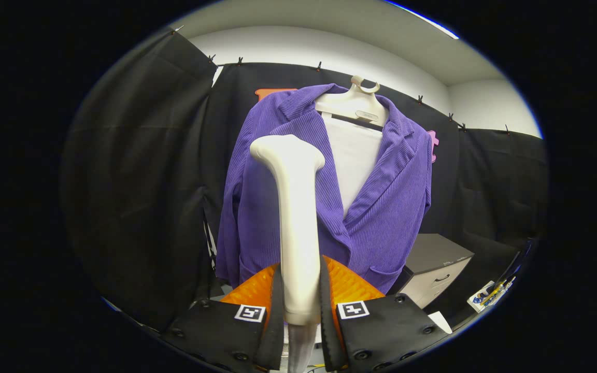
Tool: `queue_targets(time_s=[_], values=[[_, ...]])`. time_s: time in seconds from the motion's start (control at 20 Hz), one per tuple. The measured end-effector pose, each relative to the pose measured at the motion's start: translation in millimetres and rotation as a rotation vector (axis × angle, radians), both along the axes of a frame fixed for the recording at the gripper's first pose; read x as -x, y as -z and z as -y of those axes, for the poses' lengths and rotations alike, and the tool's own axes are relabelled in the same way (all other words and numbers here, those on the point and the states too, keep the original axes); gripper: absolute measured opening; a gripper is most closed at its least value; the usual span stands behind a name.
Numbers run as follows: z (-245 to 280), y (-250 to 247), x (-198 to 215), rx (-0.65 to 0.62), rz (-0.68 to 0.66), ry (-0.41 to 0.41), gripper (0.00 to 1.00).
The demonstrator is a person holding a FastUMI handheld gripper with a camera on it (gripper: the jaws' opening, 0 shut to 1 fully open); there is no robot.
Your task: Iron the clothes twice with a garment steamer, once on the left side and once on the right side.
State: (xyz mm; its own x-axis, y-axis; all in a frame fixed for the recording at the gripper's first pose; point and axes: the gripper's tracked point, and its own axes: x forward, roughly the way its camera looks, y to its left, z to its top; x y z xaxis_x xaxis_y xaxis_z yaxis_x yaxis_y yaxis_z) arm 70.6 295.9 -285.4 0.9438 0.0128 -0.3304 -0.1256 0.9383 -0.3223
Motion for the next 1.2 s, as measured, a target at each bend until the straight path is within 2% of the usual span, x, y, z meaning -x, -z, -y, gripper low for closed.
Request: queue_targets(time_s=[1.2], values=[[42.6,155.3,60.3,0.1,-0.254,0.051,0.38]])
